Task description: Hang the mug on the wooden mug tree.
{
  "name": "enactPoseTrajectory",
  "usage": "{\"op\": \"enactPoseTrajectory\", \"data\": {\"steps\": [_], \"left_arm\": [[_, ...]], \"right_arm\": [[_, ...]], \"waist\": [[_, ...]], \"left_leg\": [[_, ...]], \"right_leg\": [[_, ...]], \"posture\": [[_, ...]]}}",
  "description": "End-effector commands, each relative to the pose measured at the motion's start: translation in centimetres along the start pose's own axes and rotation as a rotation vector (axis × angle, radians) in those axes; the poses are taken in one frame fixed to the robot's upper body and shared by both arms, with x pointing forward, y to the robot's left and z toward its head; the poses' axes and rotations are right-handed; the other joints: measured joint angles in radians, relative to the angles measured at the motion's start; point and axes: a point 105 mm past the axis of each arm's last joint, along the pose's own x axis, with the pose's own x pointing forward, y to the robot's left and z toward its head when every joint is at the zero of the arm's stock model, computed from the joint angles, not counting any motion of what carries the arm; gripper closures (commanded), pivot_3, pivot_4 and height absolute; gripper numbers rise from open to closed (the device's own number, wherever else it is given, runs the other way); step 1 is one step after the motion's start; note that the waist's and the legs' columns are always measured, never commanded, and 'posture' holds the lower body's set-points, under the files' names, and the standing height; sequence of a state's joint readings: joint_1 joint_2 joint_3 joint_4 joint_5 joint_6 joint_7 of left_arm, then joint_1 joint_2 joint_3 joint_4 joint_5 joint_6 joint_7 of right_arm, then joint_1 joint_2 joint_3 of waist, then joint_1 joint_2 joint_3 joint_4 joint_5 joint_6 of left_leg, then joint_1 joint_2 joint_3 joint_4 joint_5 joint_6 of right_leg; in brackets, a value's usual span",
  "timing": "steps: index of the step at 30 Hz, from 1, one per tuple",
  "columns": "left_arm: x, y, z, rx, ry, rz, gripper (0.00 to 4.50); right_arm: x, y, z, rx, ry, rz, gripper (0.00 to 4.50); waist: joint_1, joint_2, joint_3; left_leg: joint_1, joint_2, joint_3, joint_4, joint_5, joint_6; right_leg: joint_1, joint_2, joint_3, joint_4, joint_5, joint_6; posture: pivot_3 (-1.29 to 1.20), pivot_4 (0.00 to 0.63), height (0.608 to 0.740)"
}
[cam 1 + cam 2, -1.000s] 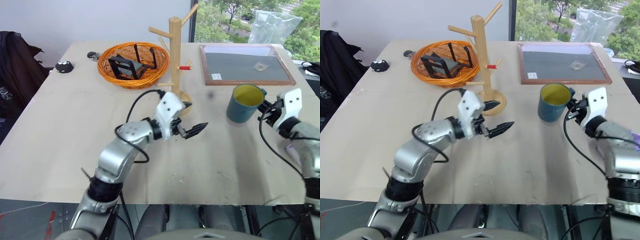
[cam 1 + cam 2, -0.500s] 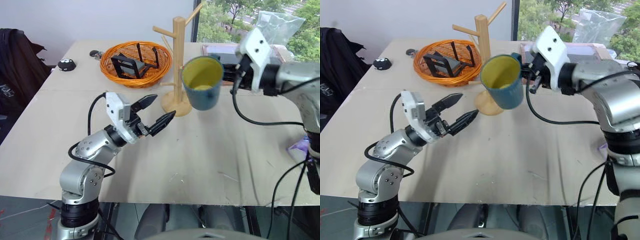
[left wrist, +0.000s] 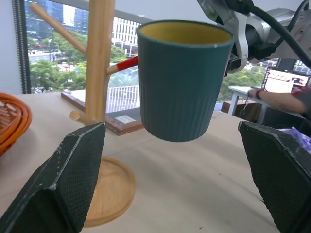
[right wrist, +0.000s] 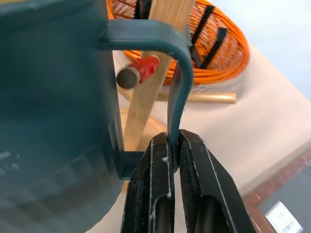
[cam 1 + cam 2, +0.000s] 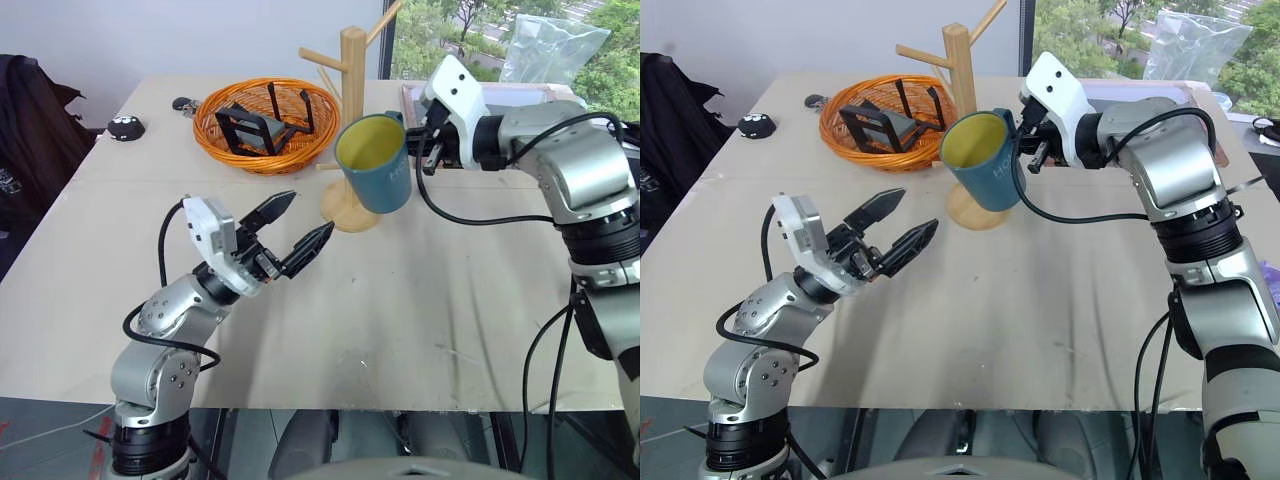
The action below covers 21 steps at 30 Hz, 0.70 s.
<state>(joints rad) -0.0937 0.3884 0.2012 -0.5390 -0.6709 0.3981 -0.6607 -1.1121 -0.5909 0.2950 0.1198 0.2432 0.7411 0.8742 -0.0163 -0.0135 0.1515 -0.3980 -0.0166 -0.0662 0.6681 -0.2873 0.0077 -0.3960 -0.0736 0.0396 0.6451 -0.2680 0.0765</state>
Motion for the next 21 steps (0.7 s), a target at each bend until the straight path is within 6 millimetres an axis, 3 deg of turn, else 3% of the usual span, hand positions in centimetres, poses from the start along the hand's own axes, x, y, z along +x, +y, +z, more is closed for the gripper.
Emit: {"op": "enactPoseTrajectory", "data": {"steps": [1, 12, 16, 21], "left_arm": [[-0.9, 0.5, 1.7, 0.094, -0.049, 0.044, 0.00], [-1.8, 1.2, 1.8, 0.117, -0.066, 0.108, 0.00], [-1.7, 1.1, 1.8, 0.116, -0.072, 0.107, 0.00], [-1.5, 1.0, 1.7, 0.107, -0.085, 0.107, 0.00]], "right_arm": [[0.0, -0.1, 1.8, -0.063, -0.043, 0.014, 4.37], [1.3, 0.1, 2.8, -0.098, -0.064, 0.016, 4.37], [1.3, -0.2, 2.7, -0.102, -0.067, 0.005, 3.07], [0.6, -1.2, 2.9, -0.088, -0.085, -0.040, 0.86]], "waist": [[-0.001, 0.000, 0.000], [-0.002, 0.000, 0.000], [-0.001, 0.000, 0.000], [-0.003, 0.000, 0.000]], "left_leg": [[0.000, 0.000, 0.000, 0.000, 0.000, 0.000], [0.000, 0.000, 0.000, 0.000, 0.000, 0.000], [0.000, -0.001, 0.000, 0.000, 0.000, 0.000], [0.000, -0.002, 0.000, 0.000, 0.000, 0.000]], "right_leg": [[0.000, 0.000, 0.000, 0.000, 0.000, 0.000], [0.000, 0.000, 0.000, 0.000, 0.000, 0.000], [0.000, 0.000, 0.000, 0.001, 0.000, 0.000], [0.000, 0.000, 0.000, 0.001, 0.000, 0.000]], "posture": [[0.00, 0.150, 0.740], [0.00, 0.150, 0.740], [0.00, 0.150, 0.740], [0.00, 0.150, 0.740]]}}
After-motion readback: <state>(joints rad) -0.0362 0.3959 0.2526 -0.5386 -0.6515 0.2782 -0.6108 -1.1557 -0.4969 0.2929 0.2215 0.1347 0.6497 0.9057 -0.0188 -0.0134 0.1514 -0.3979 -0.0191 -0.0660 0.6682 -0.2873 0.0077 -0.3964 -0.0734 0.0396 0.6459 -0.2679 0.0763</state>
